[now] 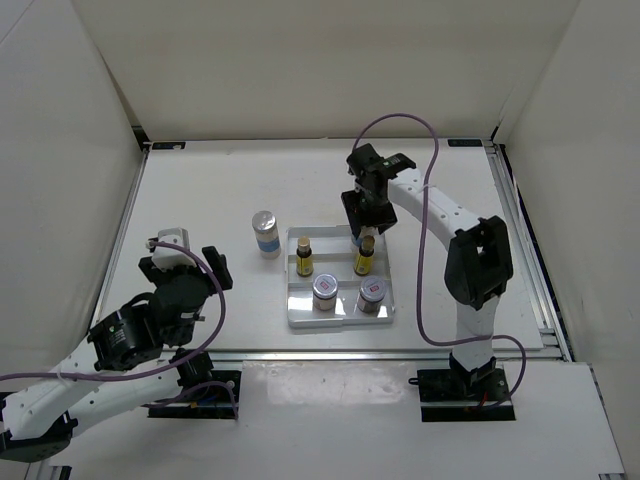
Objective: Organize the condiment bottles
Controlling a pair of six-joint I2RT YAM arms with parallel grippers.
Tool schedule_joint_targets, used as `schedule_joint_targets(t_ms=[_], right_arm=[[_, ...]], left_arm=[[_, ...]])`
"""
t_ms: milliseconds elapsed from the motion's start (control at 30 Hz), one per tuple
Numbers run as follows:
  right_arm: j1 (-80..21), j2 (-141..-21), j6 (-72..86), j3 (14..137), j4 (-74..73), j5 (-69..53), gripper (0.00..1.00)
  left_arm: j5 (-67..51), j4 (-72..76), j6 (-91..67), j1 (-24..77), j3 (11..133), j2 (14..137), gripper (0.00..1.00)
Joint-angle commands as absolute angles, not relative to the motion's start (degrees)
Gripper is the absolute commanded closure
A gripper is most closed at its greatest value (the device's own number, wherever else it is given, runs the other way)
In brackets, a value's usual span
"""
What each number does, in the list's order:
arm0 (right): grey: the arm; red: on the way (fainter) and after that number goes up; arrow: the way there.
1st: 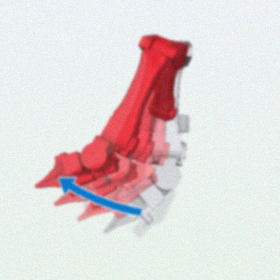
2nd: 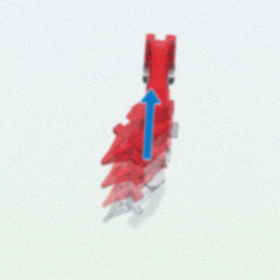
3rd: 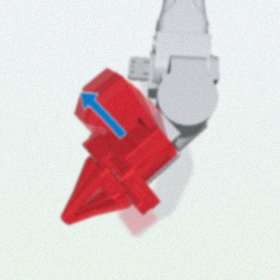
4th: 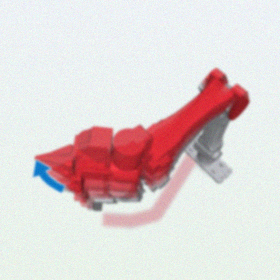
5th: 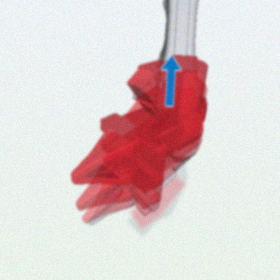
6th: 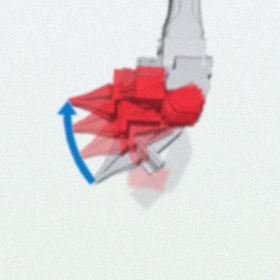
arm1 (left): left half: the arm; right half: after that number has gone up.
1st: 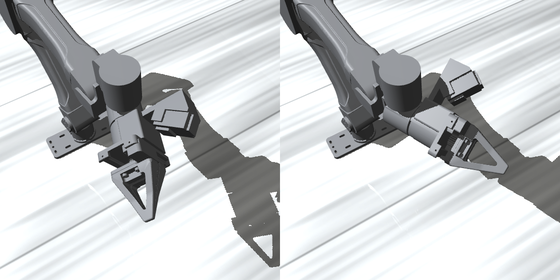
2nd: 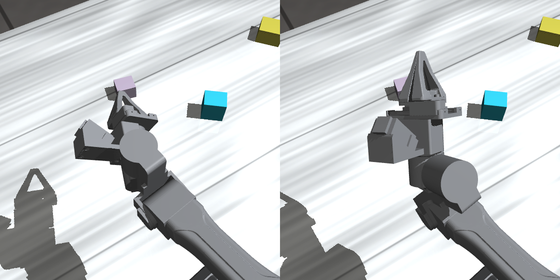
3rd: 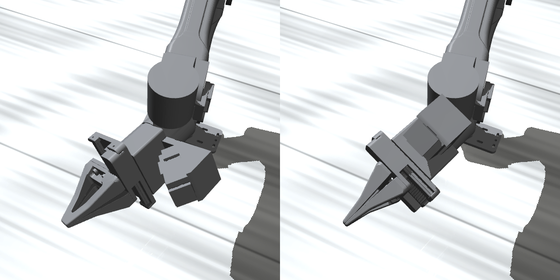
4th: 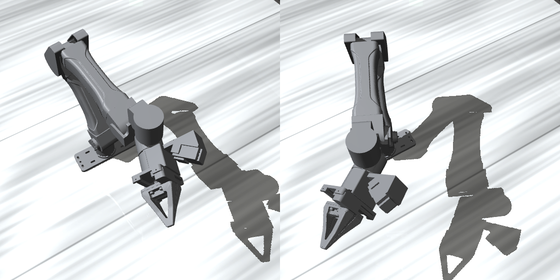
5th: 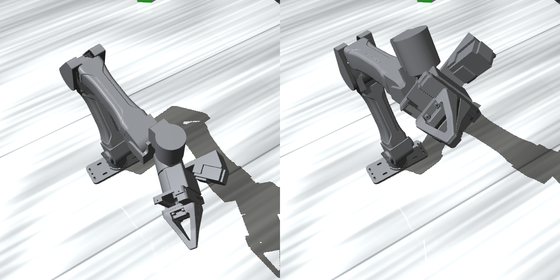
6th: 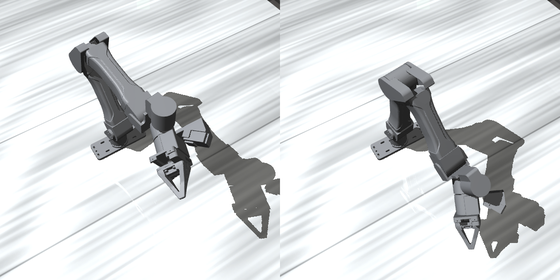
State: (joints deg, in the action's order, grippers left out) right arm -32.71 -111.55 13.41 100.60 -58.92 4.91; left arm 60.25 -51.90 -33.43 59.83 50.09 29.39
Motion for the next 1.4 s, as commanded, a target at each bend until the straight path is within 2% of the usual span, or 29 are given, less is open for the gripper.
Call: schedule_joint_targets(t_ms=[0, 100, 167, 400, 500, 700, 800, 900, 933, 1000, 1133, 1367], right_arm=[[-31.6, -111.3, 13.0, 100.4, -55.8, 4.7, 0.30], [-31.6, -110.7, 14.2, 100.4, -55.8, 6.8, 0.06], [-31.1, -109.4, 14.8, 101.9, -56.4, 8.3, 0.00], [-30.0, -102.2, 16.6, 113.6, -66.4, 14.8, 0.00], [-30.0, -96.5, 17.2, 114.3, -69.2, 18.3, 0.00], [-29.4, -80.9, 17.8, 98.3, -67.3, 19.9, 0.00], [-29.4, -75.9, 17.8, 93.3, -67.3, 19.9, 0.00], [-29.4, -71.2, 17.1, 88.9, -66.5, 21.2, 0.00], [-29.4, -69.2, 16.4, 85.7, -65.7, 21.2, 0.00], [-29.4, -67.0, 16.3, 82.9, -65.0, 21.2, 0.00], [-29.4, -64.3, 15.7, 78.9, -64.2, 20.6, 0.00], [-28.9, -60.4, 17.1, 81.9, -68.8, 16.3, 0.00]], left_arm=[[61.2, -52.0, -32.9, 59.7, 49.9, 29.0, 0.00], [61.2, -52.6, -32.9, 59.7, 50.4, 29.0, 0.00], [61.2, -52.6, -32.9, 59.7, 50.4, 29.0, 0.00], [60.6, -52.6, -32.2, 59.7, 50.4, 30.7, 0.00], [61.5, -52.6, -31.6, 59.7, 51.6, 33.1, 0.00], [60.9, -48.8, -31.7, 59.2, 60.3, 47.1, 0.00], [55.0, -45.6, -25.0, 54.2, 65.0, 58.0, 0.00], [39.5, -45.6, -21.5, 42.7, 72.0, 66.3, 0.00], [30.4, -45.6, -20.9, 39.8, 74.9, 71.2, 0.00], [23.3, -45.6, -20.9, 34.6, 76.9, 76.8, 0.00], [21.6, -44.9, -20.3, 33.2, 80.8, 83.6, 0.00], [18.6, -44.2, -20.9, 30.3, 83.2, 91.3, 0.00]])
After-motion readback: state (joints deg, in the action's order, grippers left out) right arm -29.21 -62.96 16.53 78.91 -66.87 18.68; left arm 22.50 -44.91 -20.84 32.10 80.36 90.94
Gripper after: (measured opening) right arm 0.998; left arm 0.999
